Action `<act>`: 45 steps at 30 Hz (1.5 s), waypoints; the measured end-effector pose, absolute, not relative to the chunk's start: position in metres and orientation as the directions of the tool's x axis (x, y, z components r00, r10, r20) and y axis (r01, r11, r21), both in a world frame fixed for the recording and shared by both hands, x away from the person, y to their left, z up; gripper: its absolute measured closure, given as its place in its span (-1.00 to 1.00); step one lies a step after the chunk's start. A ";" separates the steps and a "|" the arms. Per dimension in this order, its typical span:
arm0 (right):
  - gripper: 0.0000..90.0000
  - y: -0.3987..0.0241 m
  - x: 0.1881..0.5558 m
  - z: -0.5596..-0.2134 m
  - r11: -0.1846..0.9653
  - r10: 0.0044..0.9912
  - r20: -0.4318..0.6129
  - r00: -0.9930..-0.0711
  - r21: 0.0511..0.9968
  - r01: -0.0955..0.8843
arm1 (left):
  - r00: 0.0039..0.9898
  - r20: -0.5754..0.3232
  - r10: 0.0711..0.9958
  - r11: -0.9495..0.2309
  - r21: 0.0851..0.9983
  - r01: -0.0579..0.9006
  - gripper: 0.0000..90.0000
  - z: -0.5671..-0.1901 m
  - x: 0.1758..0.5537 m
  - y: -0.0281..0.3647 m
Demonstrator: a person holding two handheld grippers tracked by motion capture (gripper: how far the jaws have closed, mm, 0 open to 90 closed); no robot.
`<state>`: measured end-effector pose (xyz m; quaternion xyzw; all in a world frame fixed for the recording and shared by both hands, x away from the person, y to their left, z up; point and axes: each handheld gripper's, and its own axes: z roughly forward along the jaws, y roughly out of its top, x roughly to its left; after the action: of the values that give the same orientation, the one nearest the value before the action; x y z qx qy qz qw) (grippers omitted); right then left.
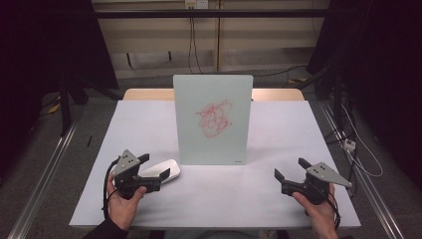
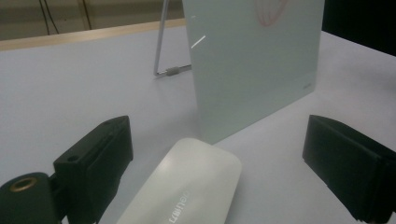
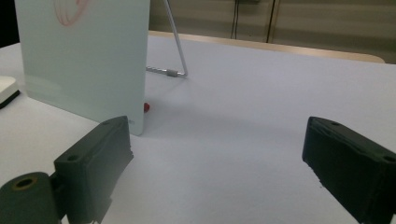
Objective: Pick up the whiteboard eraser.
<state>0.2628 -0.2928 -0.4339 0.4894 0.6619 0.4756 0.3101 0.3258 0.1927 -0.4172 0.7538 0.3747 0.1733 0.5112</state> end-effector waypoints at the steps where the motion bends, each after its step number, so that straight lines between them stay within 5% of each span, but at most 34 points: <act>1: -0.82 -0.293 0.263 -0.434 0.071 0.943 0.053 -0.327 0.932 0.356 | 0.665 -0.120 0.737 -0.203 0.899 0.388 -0.82 -0.417 0.327 0.193; 36: -0.83 -0.289 0.266 -0.435 0.077 0.931 0.069 -0.358 0.923 0.378 | 0.805 -0.127 0.580 -0.480 0.744 0.464 -0.84 -0.390 0.358 0.197; 45: -0.83 -0.289 0.266 -0.435 0.077 0.928 0.072 -0.366 0.923 0.378 | 0.807 -0.128 0.577 -0.598 0.607 0.523 -0.78 -0.396 0.385 0.193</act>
<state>0.2659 -0.2888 -0.4348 0.4837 0.6748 0.4770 0.2884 0.3849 0.1934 -0.3956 0.8929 0.3079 0.0409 0.3259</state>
